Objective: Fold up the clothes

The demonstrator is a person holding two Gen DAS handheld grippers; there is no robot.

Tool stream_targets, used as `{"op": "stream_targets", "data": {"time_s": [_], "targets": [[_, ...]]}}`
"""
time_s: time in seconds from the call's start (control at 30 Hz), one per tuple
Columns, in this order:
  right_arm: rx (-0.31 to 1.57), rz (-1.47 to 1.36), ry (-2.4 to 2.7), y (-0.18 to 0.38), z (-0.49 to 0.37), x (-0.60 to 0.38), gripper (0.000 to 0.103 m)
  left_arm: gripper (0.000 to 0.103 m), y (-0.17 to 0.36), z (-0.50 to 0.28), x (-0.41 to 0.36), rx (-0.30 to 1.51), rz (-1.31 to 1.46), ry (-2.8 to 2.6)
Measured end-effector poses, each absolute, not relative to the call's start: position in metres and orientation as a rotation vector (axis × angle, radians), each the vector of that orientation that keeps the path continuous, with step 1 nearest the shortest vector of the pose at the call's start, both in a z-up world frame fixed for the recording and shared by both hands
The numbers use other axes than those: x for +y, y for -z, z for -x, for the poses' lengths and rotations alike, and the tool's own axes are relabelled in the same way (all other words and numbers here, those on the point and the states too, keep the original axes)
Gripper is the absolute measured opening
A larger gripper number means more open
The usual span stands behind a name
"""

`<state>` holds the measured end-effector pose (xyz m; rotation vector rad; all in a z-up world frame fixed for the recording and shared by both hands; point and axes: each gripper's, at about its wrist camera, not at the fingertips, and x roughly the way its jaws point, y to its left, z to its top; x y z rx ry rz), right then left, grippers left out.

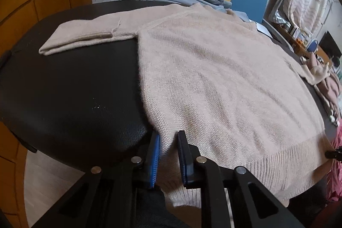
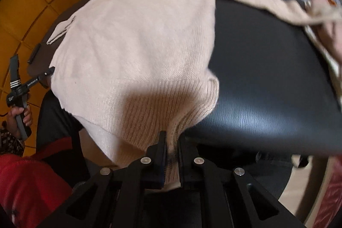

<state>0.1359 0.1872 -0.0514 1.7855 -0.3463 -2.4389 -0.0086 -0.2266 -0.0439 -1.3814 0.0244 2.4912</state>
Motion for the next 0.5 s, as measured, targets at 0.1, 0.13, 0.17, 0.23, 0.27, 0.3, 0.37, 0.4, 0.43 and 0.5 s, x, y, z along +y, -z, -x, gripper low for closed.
{"op": "stream_targets", "data": {"time_s": [0.1,0.13,0.17,0.23,0.27,0.3,0.37,0.4,0.43,0.5], "targets": [[-0.335,-1.736,2.471,0.045,-0.135,0.189,0.031,0.016,0.042,0.007,-0.225,0.082,1.389,-2.48],[-0.302,-1.711,2.513,0.038,-0.133,0.191,0.035,0.018,0.041,0.006,-0.225,0.11,1.394,-2.483],[-0.273,-1.671,2.576,0.028,-0.132,0.194,0.037,0.018,0.039,0.006,-0.227,0.122,1.395,-2.489],[-0.283,-1.584,2.695,0.007,-0.126,0.207,0.037,0.018,0.033,0.003,-0.232,0.104,1.381,-2.518],[-0.316,-1.523,2.746,-0.003,-0.12,0.214,0.037,0.018,0.029,0.004,-0.235,0.077,1.358,-2.534],[-0.335,-1.491,2.769,-0.008,-0.112,0.217,0.037,0.018,0.024,0.004,-0.237,0.044,1.322,-2.551],[-0.28,-1.453,2.802,-0.011,-0.091,0.213,0.037,0.018,0.018,0.007,-0.233,0.015,1.277,-2.561],[-0.21,-1.449,2.815,-0.008,-0.082,0.207,0.037,0.018,0.015,0.01,-0.227,0.022,1.263,-2.559],[-0.129,-1.457,2.816,-0.003,-0.071,0.199,0.037,0.018,0.015,0.013,-0.218,0.04,1.258,-2.547],[-0.022,-1.447,2.776,0.01,-0.04,0.18,0.037,0.018,0.018,0.018,-0.202,0.095,1.256,-2.532]]}}
